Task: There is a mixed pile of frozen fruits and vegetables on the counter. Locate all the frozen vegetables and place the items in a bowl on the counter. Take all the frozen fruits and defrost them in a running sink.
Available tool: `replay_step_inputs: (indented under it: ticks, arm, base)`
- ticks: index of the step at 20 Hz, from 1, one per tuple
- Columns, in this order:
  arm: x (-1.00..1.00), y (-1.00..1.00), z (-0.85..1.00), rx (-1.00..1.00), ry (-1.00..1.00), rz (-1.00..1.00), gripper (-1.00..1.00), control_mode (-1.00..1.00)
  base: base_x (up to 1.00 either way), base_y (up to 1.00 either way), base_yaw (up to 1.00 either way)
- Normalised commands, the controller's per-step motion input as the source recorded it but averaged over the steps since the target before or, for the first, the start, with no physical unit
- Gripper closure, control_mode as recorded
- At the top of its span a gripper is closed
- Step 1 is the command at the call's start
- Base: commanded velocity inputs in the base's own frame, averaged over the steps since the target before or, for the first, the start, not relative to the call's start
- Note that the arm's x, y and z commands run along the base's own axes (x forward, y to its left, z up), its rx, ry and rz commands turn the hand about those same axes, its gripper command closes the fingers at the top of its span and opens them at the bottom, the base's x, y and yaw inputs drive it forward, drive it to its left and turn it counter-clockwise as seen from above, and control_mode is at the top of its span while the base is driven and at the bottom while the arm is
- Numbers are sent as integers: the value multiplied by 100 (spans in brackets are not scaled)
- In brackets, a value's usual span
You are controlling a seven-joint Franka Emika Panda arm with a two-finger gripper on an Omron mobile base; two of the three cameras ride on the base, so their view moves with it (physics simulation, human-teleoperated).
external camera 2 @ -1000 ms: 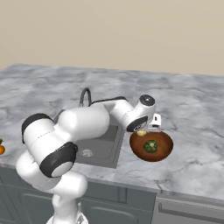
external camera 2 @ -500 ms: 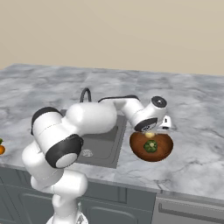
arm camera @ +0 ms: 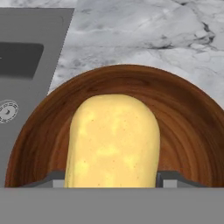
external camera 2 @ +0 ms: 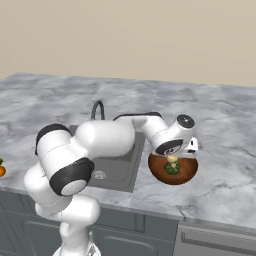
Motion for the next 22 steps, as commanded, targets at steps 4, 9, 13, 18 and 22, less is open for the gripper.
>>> replay_step_inputs:
  ticks: [4, 9, 13, 18, 22]
  arm:
    - [0, 0, -25, 0, 1, 0, 100, -100]
    - [0, -2, -32, 0, 2, 0, 100, -100]
    - [0, -5, -35, 0, 1, 0, 100, -100]
    - [-13, 0, -24, 0, 0, 0, -100, -100]
    - [-44, 0, 8, 0, -1, 0, -100, -100]
  base:
    - [0, 0, 0]
    - [0, 0, 0]
    - [0, 0, 0]
    - [0, 0, 0]
    - [0, 0, 0]
